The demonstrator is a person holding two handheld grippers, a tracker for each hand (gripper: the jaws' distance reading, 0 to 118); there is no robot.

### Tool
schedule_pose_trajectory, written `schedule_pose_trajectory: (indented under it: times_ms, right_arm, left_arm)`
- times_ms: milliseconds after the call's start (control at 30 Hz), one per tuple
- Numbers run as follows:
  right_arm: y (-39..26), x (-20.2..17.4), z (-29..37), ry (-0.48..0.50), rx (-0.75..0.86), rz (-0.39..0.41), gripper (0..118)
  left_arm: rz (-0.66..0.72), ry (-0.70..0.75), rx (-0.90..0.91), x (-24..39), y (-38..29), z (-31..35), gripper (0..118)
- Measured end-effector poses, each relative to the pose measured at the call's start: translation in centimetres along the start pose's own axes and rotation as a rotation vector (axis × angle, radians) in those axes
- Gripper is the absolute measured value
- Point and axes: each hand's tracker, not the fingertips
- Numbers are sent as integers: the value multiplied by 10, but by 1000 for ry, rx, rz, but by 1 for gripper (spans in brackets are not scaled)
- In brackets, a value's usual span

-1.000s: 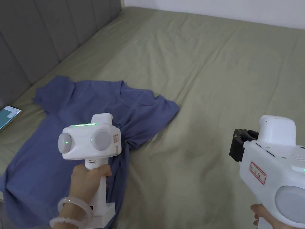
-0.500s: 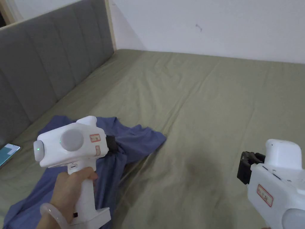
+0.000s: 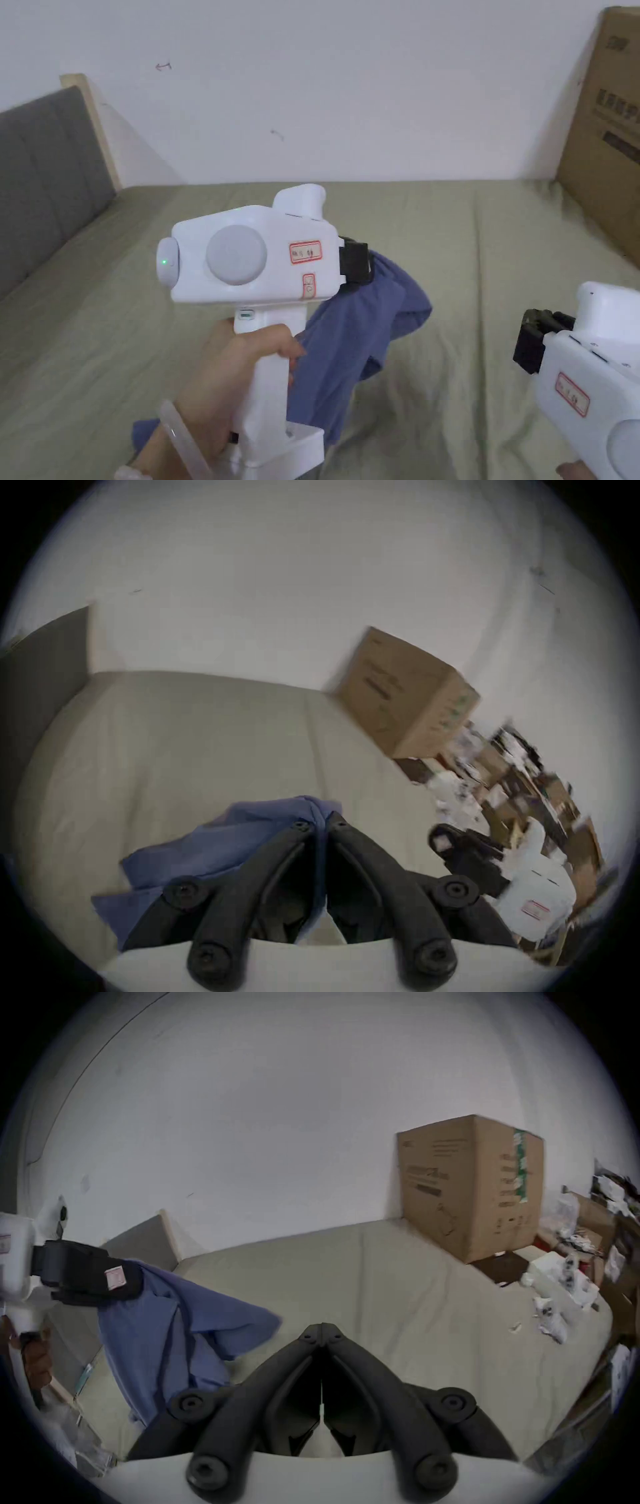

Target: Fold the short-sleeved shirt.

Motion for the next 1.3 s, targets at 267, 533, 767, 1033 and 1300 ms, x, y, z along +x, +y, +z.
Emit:
schedule_pose_trajectory:
  times_ms: [267, 533, 767, 1033, 1300]
  right_arm:
    - [9, 97, 35, -201, 48, -113, 0]
    - [-20, 119, 30, -247, -35, -114, 0]
    - [-34, 98, 17, -193, -92, -94, 0]
    - [-36, 63, 12, -113, -118, -36, 0]
    - [-55, 26, 8, -39, -171, 26, 0]
  left_arm:
    - [-44, -117, -208, 62, -78, -84, 4]
    - [10, -26, -491, 46, -198, -154, 4]
    - [37, 10, -478, 31, -187, -145, 102]
    - [67, 70, -310, -1, -152, -75, 102]
    - [225, 238, -320, -73, -215, 0, 0]
